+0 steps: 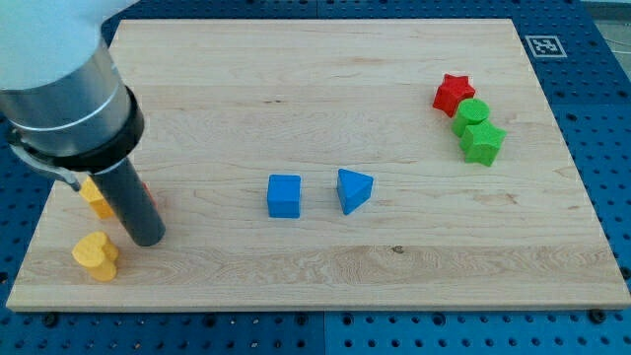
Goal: Place the red circle diagonal to the blue cube
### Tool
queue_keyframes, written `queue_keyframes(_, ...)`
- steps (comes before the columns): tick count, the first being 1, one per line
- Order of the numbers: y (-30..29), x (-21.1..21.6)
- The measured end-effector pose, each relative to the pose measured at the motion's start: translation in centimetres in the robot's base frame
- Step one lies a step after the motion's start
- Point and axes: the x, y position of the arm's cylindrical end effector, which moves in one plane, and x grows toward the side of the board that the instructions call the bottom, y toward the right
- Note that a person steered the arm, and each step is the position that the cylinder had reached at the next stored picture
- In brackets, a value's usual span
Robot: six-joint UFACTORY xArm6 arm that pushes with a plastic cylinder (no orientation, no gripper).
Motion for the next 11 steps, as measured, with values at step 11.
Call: queue_keyframes(11, -1.3, -7.5)
